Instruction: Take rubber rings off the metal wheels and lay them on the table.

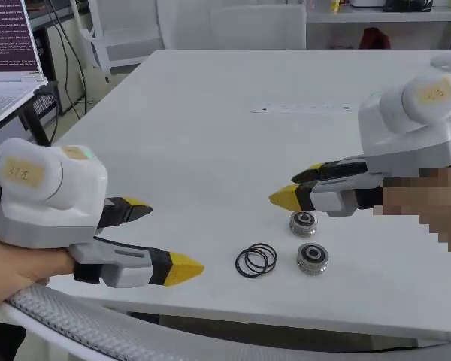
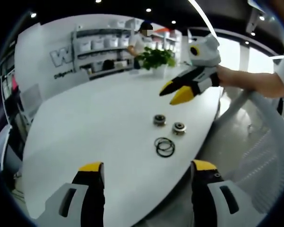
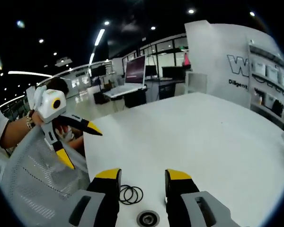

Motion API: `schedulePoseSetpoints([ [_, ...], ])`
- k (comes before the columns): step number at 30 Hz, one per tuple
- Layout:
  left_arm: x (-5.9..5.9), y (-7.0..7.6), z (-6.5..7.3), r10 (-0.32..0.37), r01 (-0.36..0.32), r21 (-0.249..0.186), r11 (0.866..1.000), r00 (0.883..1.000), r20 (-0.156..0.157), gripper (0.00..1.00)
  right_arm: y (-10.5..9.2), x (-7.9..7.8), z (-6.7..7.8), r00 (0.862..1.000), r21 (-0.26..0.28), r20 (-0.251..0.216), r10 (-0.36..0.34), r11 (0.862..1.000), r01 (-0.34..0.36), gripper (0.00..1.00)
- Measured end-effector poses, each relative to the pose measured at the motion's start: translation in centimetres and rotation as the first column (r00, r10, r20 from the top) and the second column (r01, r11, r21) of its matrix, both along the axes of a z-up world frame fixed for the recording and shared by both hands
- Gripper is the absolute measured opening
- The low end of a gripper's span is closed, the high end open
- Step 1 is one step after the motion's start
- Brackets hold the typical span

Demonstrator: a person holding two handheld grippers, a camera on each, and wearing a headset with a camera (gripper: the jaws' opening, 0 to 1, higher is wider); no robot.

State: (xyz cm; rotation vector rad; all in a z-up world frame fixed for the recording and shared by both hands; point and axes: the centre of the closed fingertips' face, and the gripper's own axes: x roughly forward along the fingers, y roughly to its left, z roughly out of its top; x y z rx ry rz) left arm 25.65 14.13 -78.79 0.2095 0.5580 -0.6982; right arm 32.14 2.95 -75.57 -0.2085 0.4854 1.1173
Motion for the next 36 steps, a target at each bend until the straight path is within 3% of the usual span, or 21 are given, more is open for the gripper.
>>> schedulePoseSetpoints([
  [3,0.1,0.1,0.0,0.003,-0.003,0.001,1.0,1.0,0.001,0.76,-0.3,0.0,0.9,1.0,0.016,0.022,0.003,1.0,-0.003,0.48],
  [6,0.3,0.1,0.3,0.01,-0.01,-0.012,1.0,1.0,0.008,0.76,-1.2,0.2,3.2,0.994,0.06,0.106,-0.011,0.998,0.005,0.62],
  [7,0.3,0.1,0.3,0.013,-0.013,-0.01,1.0,1.0,0.006,0.76,-1.6,0.2,3.6,0.994,0.069,0.103,-0.017,0.998,0.01,0.65],
  [10,0.0,0.2,-0.4,-0.008,0.008,0.06,0.998,1.0,-0.002,0.76,-3.3,0.3,5.0,0.992,0.106,0.114,-0.056,0.993,0.044,0.71],
  [14,-0.1,-0.1,-0.4,-0.022,0.022,0.052,0.998,1.0,-0.006,0.77,-5.5,-0.2,5.4,0.989,0.126,0.119,-0.091,0.989,0.076,0.73],
  [20,-0.2,-0.1,-0.3,-0.015,0.016,0.046,0.999,1.0,-0.012,0.78,-9.3,-0.9,4.2,0.983,0.113,0.116,-0.145,0.985,0.132,0.82],
  [22,-0.2,-0.3,-0.1,-0.024,0.024,0.039,0.999,1.0,0.002,0.78,-10.4,-1.2,3.6,0.982,0.116,0.094,-0.166,0.981,0.155,0.83],
  [24,-0.2,-0.4,0.1,-0.017,0.017,0.017,1.0,1.0,-0.004,0.78,-11.4,-1.5,2.9,0.979,0.112,0.07,-0.192,0.977,0.183,0.84],
  [27,-0.1,-0.3,0.0,-0.011,0.011,0.014,1.0,1.0,-0.007,0.82,-12.5,-1.6,2.2,0.971,0.117,0.064,-0.232,0.968,0.223,0.86],
  [31,-0.2,-0.3,0.1,-0.012,0.012,-0.001,1.0,1.0,-0.011,0.83,-13.7,-2.1,0.6,0.961,0.119,-0.001,-0.275,0.955,0.273,0.9],
  [36,-0.1,-0.2,0.1,-0.004,0.004,-0.021,1.0,1.0,-0.021,0.86,-14.1,-3.1,-1.2,0.958,0.085,-0.046,-0.283,0.954,0.286,0.95],
])
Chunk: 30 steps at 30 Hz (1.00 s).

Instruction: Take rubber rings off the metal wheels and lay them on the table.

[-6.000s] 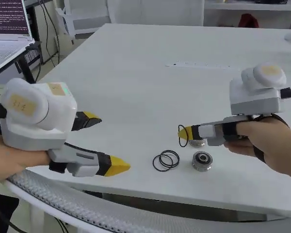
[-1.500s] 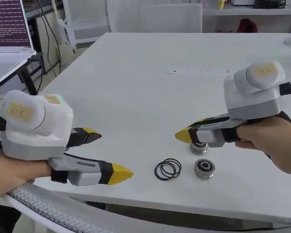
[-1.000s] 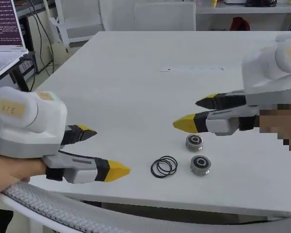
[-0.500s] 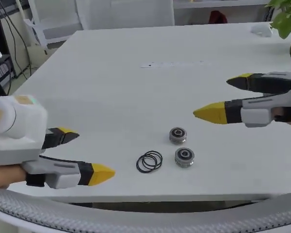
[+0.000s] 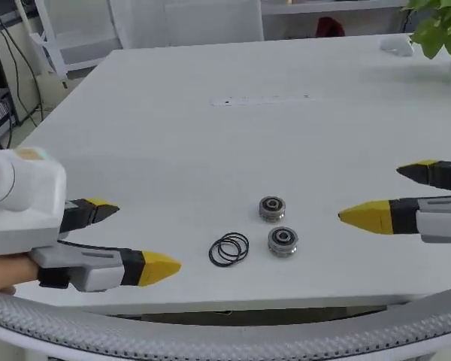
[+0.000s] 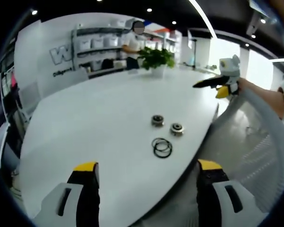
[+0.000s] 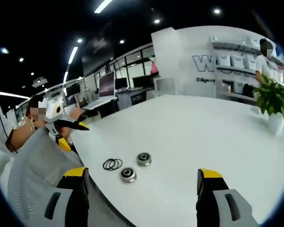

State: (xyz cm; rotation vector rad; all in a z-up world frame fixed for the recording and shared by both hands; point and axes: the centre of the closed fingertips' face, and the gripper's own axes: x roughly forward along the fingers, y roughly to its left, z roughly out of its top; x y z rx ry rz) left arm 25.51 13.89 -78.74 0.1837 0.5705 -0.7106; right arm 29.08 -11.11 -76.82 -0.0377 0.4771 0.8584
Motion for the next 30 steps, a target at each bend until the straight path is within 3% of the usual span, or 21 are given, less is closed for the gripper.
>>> schedulePoseSetpoints([
  [6,0.0,0.2,-0.1,0.015,-0.015,-0.011,1.0,1.0,-0.013,0.89,0.3,-1.3,-2.2,0.998,-0.032,-0.068,0.0,0.999,-0.002,0.98],
  [10,-0.1,0.3,-0.4,0.017,-0.017,-0.003,1.0,1.0,-0.024,0.91,0.4,-1.8,-2.5,0.996,-0.046,-0.091,0.016,0.999,-0.02,0.97],
  [14,-0.2,0.4,-0.6,0.022,-0.022,0.004,1.0,0.999,-0.033,0.91,0.2,-2.3,-3.4,0.993,-0.102,-0.115,0.025,0.994,-0.037,0.99],
  [19,-0.3,0.4,-0.7,0.024,-0.024,0.003,1.0,0.999,-0.036,0.91,0.2,-2.8,-3.9,0.988,-0.102,-0.151,0.025,0.994,-0.041,0.99],
  [22,-0.3,0.4,-0.8,0.024,-0.023,0.007,1.0,0.999,-0.038,0.91,-0.1,-3.4,-4.9,0.979,-0.12,-0.202,0.02,0.992,-0.045,0.94],
  [26,-0.5,0.3,-0.8,0.022,-0.022,0.006,1.0,0.999,-0.043,0.91,-0.1,-3.4,-4.6,0.978,-0.084,-0.209,0.007,0.996,-0.026,0.93],
  [30,-0.6,0.3,-1.0,0.02,-0.019,0.011,1.0,0.999,-0.049,0.91,-0.2,-3.9,-5.0,0.97,-0.086,-0.245,0.003,0.996,-0.025,0.86],
])
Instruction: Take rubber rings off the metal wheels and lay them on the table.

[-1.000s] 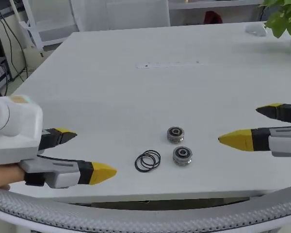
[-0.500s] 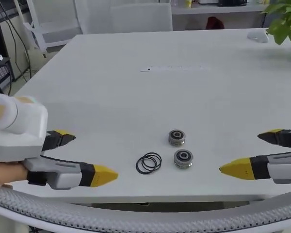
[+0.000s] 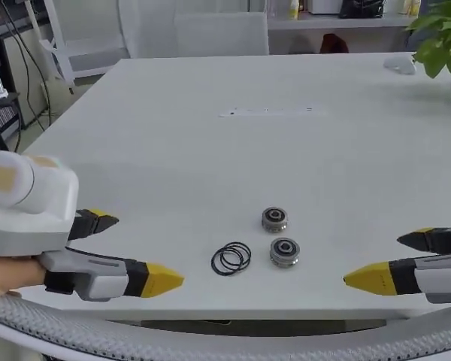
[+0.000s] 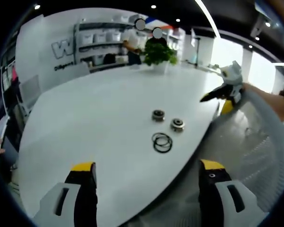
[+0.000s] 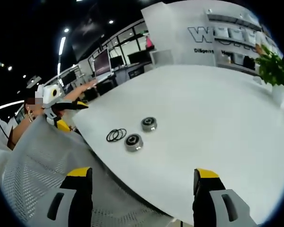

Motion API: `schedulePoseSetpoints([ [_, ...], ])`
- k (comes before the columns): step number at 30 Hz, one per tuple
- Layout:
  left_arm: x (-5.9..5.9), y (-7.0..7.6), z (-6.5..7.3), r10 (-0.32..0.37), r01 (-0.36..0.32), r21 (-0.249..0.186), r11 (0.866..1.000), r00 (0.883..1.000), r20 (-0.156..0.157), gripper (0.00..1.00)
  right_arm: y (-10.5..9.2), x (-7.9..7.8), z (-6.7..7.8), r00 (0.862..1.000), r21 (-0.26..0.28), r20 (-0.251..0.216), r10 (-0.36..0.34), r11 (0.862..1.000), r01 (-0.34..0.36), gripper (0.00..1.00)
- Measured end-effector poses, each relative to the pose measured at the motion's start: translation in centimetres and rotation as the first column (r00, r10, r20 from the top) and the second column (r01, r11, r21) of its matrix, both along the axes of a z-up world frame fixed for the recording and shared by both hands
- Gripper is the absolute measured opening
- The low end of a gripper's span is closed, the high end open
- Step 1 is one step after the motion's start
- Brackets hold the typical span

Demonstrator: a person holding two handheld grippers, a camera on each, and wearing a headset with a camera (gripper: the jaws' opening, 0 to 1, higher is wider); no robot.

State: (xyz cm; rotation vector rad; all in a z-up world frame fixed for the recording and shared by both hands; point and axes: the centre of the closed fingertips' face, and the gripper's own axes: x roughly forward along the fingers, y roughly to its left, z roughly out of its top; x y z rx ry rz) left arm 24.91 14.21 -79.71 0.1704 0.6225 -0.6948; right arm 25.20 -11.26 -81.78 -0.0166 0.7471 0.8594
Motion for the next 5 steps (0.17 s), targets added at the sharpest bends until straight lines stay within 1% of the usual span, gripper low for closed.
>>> schedulePoseSetpoints([
  [3,-0.01,0.03,-0.03,0.002,-0.002,0.002,1.0,1.0,-0.001,0.91,0.02,-0.04,0.0,1.0,0.009,-0.008,-0.004,1.0,0.004,0.86],
  [5,0.02,0.04,0.01,0.003,-0.003,0.0,1.0,1.0,0.0,0.91,0.07,-0.03,-0.04,1.0,0.004,-0.008,0.001,1.0,-0.001,0.86],
])
